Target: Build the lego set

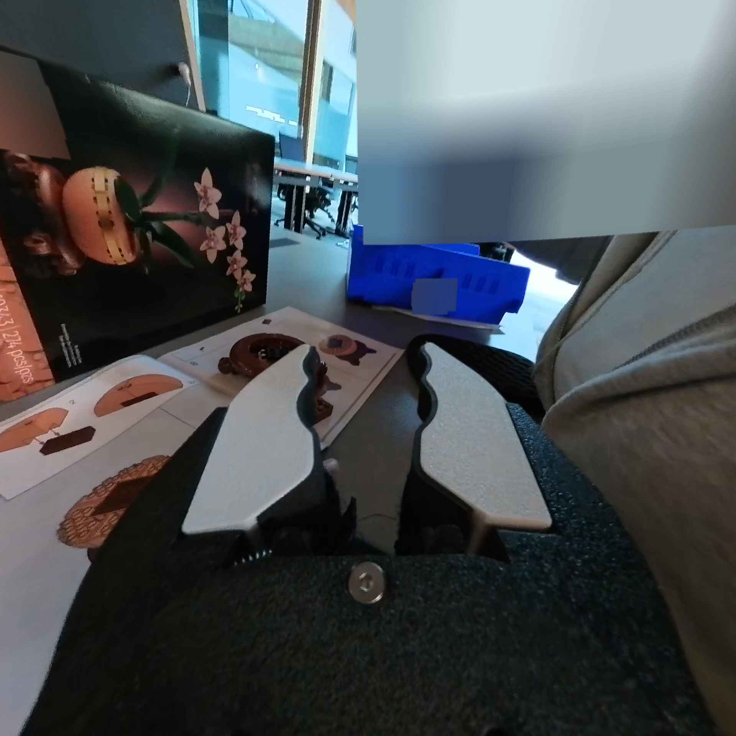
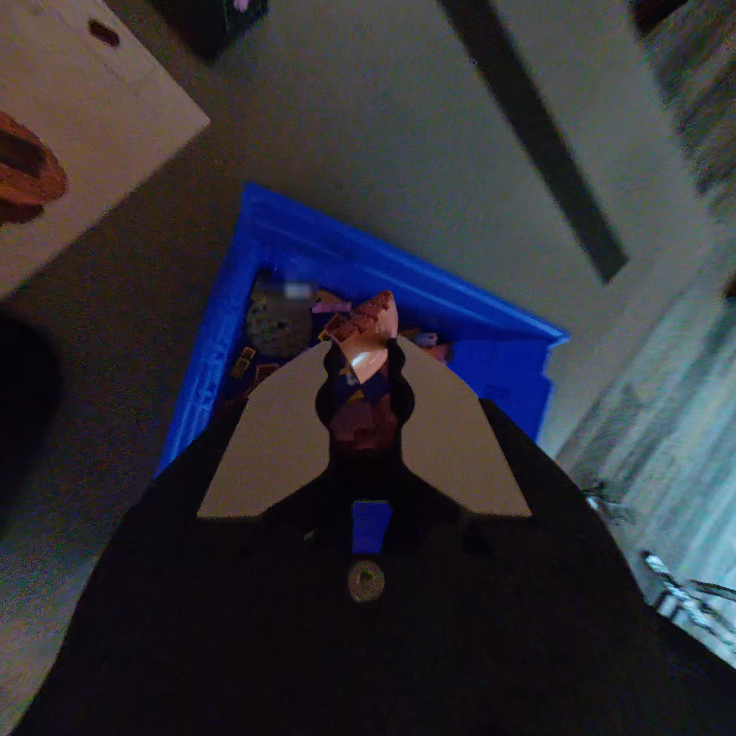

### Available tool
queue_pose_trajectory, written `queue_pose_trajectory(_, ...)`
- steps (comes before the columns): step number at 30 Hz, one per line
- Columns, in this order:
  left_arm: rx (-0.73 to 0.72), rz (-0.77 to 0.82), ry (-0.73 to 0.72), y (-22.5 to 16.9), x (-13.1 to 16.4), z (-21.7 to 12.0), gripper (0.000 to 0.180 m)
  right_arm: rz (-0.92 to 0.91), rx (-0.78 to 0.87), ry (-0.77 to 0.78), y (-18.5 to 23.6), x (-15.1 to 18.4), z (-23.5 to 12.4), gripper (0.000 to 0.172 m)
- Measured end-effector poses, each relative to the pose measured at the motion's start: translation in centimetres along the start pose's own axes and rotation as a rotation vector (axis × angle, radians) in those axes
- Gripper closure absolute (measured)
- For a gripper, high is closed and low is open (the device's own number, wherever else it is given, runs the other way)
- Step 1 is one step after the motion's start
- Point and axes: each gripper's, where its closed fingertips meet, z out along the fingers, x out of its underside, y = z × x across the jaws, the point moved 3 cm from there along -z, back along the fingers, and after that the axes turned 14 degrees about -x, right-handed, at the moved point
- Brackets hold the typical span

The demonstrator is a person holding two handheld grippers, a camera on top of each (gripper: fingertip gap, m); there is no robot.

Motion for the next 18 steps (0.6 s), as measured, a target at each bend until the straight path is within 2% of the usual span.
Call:
queue_pose_trajectory(3,0.009,-0.01,-0.017,0.0,-0.2,-0.2,0.133,-0.055,0.083,-0.126,1.7,-3.1,-2.4,0.149)
queue_pose_trajectory(5,0.001,-0.011,-0.02,0.1,-0.3,-0.2,0.133,-0.128,0.023,-0.323,5.7,-7.2,-3.9,0.15)
queue_pose_trajectory(7,-0.004,-0.007,-0.015,0.1,-0.2,-0.1,0.133,-0.199,-0.119,-0.44,11.1,-10.6,-3.5,0.149)
queue_pose_trajectory(10,0.006,0.004,0.006,-0.1,0.0,0.1,0.132,-0.215,-0.354,-0.444,17.5,-12.3,0.7,0.149)
queue_pose_trajectory(13,0.026,0.051,0.007,-0.7,0.1,0.1,0.132,-0.172,-0.634,-0.529,22.4,-14.5,4.1,0.149)
queue_pose_trajectory(15,0.059,0.112,-0.009,-1.5,0.2,-0.2,0.134,-0.208,-0.696,-0.542,24.0,-17.0,5.8,0.149)
queue_pose_trajectory(18,0.105,0.202,-0.015,-2.7,0.5,-0.3,0.136,-0.337,-0.714,-0.441,25.8,-21.1,9.2,0.149)
